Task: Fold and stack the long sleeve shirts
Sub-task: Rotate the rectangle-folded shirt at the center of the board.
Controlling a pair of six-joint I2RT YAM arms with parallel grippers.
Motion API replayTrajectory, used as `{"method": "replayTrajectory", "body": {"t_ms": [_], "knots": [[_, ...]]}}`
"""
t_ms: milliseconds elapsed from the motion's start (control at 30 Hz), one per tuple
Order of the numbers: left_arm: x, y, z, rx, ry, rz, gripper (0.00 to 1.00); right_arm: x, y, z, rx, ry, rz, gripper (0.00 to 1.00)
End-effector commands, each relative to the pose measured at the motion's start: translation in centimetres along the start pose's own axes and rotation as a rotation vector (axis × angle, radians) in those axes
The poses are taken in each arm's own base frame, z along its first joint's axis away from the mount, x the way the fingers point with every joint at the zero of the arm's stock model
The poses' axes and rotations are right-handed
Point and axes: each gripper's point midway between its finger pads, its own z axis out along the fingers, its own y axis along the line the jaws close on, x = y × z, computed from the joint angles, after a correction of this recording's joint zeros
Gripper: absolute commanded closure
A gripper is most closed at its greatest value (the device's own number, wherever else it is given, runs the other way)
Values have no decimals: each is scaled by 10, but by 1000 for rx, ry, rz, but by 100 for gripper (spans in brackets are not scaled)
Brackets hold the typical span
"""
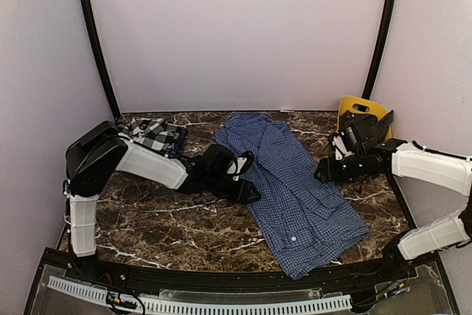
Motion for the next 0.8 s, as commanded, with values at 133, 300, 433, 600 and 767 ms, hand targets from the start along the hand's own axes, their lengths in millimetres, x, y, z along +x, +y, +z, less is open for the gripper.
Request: {"method": "replayTrajectory", "body": {"t_ms": [133, 300, 433, 600, 767], "knots": [[21, 75, -38, -220, 66, -60, 52, 35, 22, 13, -58, 75, -64, 32], [19, 101, -60, -315, 57, -53, 52, 65, 46, 24, -104, 158, -131, 32], [23, 113, -74, -366, 50, -51, 53, 93, 66, 34, -147, 216, -169, 34], [10, 109, -91, -360, -8, -16, 49, 119, 96, 37, -189, 257, -238, 37], [-17, 83, -121, -311, -145, 96, 30, 118, 112, 32, -170, 226, -308, 37]]}}
